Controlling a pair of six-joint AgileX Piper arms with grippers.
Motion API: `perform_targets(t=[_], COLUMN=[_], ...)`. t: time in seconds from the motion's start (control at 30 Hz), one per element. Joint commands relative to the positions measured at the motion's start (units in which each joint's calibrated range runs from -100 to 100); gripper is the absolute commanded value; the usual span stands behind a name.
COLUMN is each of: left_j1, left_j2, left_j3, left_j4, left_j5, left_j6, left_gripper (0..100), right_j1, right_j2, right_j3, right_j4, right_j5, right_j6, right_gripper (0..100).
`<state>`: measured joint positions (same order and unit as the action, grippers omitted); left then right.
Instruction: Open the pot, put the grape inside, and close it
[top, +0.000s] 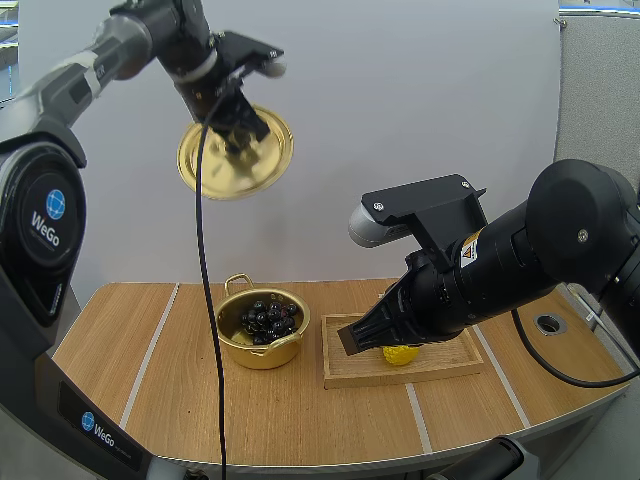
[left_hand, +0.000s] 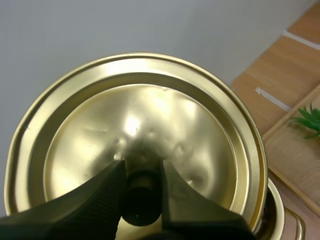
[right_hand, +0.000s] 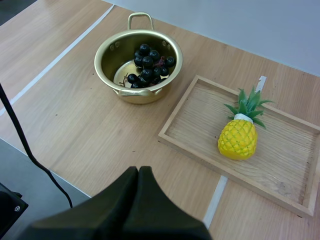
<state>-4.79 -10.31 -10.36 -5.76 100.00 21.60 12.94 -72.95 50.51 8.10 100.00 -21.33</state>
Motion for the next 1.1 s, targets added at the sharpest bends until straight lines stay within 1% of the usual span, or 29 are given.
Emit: perform_targets(t=[0.0,0.3,0.53,0.7,1.07], left_j1=[-0.15,-0.15,-0.15,-0.15,-0.15], left_j2=[0.1,3.9,7.5,10.8,18.4], left_j3=[3.6,13.9,18.7,19.4,19.4], left_j4=[-2.2,-2.8,-4.6,-6.2,-6.2], left_j5=[0.0,0.0,0.0,0.0,0.0], left_j6=[2.0,5.3,7.4,8.4,8.4], left_gripper=[0,0,0,0,0], right_j1=[-0.2,-0.2,-0.2,-0.2,-0.2], right_j2=[-0.5,-0.5,-0.5,-0.5,-0.5], right_j3=[0.2,0.2,0.2,0.2,0.2], right_j4=[0.3,0.3,0.3,0.3,0.3], right_j5=[0.0,0.0,0.0,0.0,0.0], right_j6=[0.1,0.1,0.1,0.1,0.1], right_gripper=[0,0,0,0,0])
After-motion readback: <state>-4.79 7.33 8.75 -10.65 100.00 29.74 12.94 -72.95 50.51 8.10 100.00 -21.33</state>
